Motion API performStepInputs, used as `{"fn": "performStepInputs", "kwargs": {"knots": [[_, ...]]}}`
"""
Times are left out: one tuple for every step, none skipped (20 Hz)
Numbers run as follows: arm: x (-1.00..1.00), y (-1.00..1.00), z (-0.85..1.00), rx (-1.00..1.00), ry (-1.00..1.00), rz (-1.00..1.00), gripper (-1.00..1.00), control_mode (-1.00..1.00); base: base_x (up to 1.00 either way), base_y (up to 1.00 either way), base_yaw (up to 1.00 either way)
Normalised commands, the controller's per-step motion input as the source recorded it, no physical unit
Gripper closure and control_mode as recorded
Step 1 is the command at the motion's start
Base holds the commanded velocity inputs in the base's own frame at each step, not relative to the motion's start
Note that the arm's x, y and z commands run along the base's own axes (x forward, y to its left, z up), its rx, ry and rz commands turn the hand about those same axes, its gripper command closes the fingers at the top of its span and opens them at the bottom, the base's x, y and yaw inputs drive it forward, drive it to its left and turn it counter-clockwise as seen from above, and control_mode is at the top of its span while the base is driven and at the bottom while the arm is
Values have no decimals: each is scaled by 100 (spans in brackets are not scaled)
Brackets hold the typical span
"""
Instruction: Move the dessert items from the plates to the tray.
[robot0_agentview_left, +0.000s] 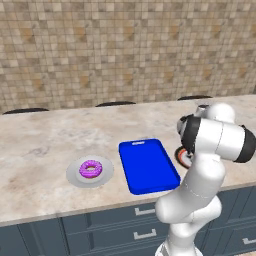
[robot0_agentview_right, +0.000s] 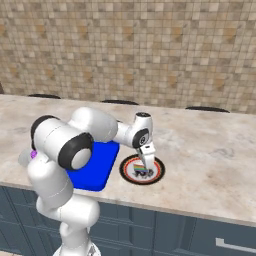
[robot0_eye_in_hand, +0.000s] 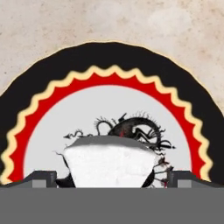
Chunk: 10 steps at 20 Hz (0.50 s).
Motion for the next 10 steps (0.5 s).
{"fn": "performStepInputs", "kwargs": {"knots": [[0, 0, -29, 0, 0, 0, -100, -100, 0, 0, 0], [1, -3, -26, 0, 0, 0, -100, -100, 0, 0, 0], [5, -1, -24, 0, 0, 0, -100, -100, 0, 0, 0], [7, 0, -24, 0, 0, 0, -100, -100, 0, 0, 0], [6, 0, -21, 0, 0, 0, -100, -100, 0, 0, 0], [5, 0, -21, 0, 0, 0, -100, -100, 0, 0, 0], [8, 0, -21, 0, 0, 0, -100, -100, 0, 0, 0], [9, 0, -21, 0, 0, 0, -100, -100, 0, 0, 0], [7, 0, -21, 0, 0, 0, -100, -100, 0, 0, 0], [4, 0, -21, 0, 0, 0, -100, -100, 0, 0, 0]]}}
